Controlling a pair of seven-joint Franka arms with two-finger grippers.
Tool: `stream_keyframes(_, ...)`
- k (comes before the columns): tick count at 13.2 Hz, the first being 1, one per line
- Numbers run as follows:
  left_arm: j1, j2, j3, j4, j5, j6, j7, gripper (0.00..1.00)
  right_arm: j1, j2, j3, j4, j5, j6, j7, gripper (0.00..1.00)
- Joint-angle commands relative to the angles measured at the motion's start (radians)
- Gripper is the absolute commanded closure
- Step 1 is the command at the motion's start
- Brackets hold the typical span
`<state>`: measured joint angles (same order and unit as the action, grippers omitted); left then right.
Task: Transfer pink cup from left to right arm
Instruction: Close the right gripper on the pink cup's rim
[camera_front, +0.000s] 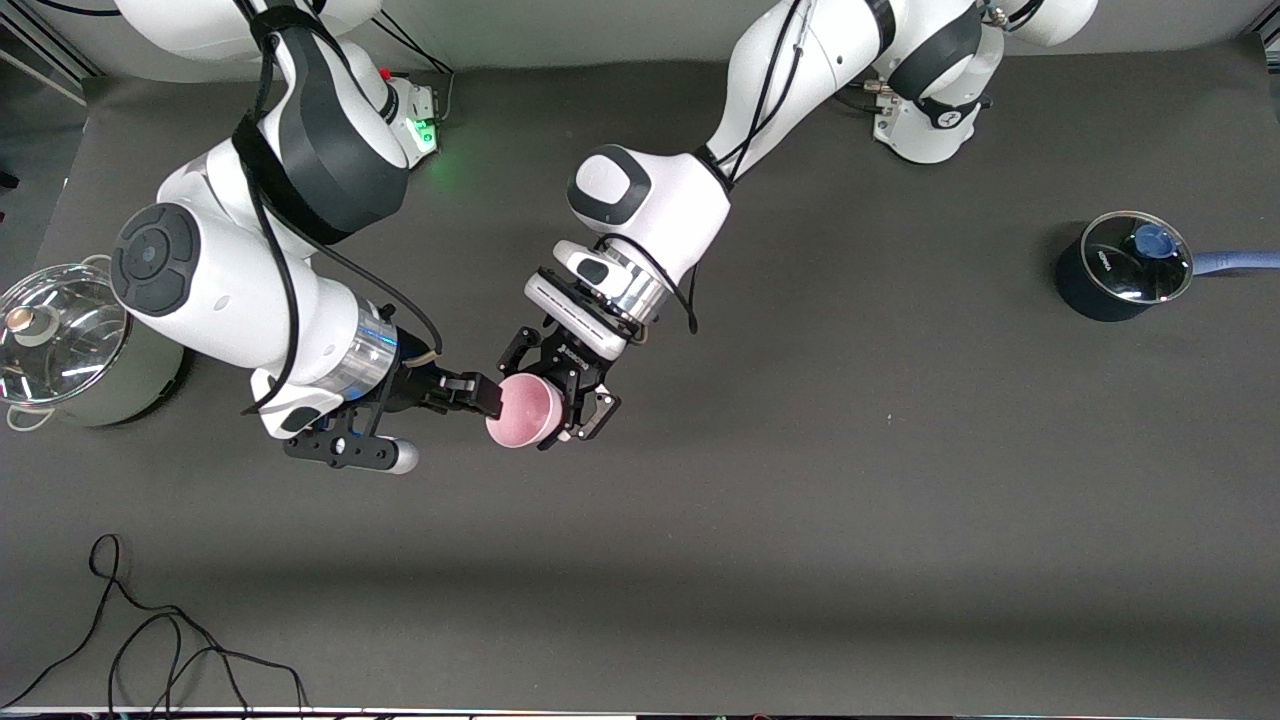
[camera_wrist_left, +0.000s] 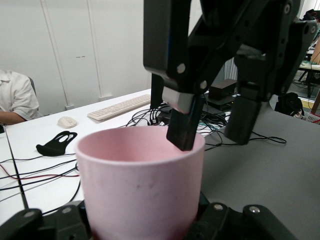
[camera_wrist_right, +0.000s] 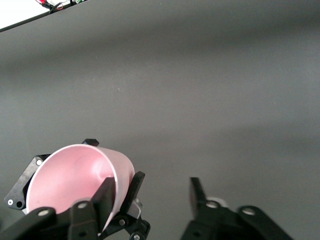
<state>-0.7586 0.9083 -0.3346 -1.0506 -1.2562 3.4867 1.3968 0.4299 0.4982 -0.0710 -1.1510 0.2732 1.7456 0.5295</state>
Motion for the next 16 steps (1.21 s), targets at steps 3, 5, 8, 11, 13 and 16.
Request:
stream_keyframes(3,-0.011,-0.003,0.012,0.004,0.006,0.015,-0.010,1.00,0.000,-0.024,-0.001,-0.019,0.018,-0.009,-0.023,0.64)
stream_keyframes(5,-0.011,-0.003,0.012,0.004,0.006,0.015,-0.010,1.00,0.000,-0.024,-0.001,-0.019,0.018,-0.009,-0.023,0.66)
stream_keyframes(8,-0.011,-0.003,0.012,0.003,0.008,0.015,-0.010,1.00,0.001,-0.024,0.000,-0.018,0.018,-0.008,-0.022,0.90)
stream_keyframes(11,-0.008,-0.003,0.012,0.003,0.008,0.015,-0.009,1.00,0.001,-0.024,0.000,-0.018,0.018,-0.008,-0.020,1.00)
stream_keyframes(13,-0.008,-0.005,0.012,0.003,0.008,0.015,-0.009,1.00,0.001,-0.024,0.000,-0.018,0.018,-0.006,-0.019,1.00)
stream_keyframes(16,-0.008,-0.005,0.012,0.003,0.009,0.015,-0.009,1.00,0.001,-0.021,0.000,-0.007,0.018,-0.006,-0.020,1.00)
